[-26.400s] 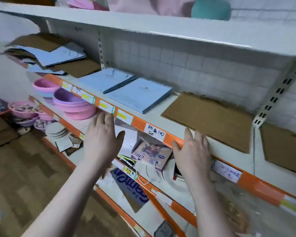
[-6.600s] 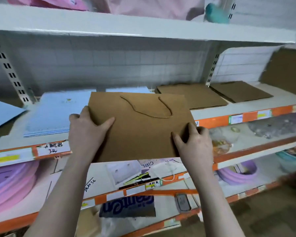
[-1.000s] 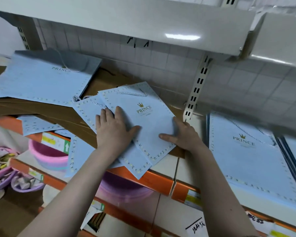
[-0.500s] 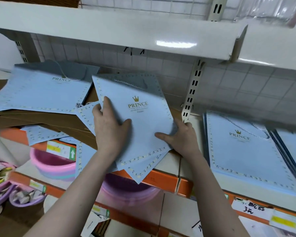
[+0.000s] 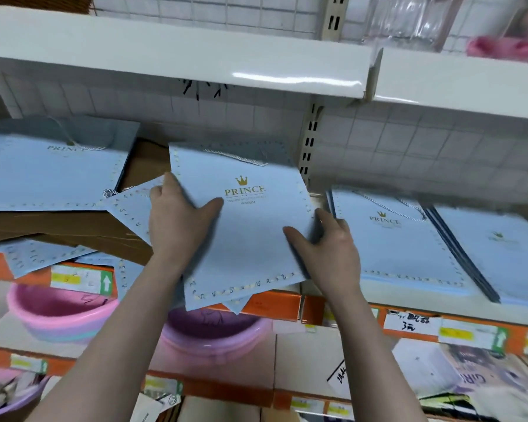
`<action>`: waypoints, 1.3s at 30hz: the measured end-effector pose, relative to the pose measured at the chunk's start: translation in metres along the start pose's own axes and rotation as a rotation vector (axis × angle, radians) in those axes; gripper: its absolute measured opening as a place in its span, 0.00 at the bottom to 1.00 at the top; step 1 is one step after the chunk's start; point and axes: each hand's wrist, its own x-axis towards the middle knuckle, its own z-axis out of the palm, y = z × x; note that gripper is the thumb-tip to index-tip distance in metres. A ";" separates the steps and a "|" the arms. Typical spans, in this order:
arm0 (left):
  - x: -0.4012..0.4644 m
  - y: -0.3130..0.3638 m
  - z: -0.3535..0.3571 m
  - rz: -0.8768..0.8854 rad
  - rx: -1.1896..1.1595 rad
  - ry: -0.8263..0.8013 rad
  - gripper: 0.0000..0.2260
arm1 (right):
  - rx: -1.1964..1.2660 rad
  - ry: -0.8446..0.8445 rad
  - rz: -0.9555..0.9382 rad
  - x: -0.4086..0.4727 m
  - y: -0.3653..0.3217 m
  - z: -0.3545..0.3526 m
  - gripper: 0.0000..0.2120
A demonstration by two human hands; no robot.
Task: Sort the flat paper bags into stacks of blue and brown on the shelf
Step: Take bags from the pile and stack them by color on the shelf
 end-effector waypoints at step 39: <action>-0.182 0.259 0.277 0.257 0.093 -0.339 0.19 | -0.138 0.164 0.209 0.041 0.314 -0.241 0.11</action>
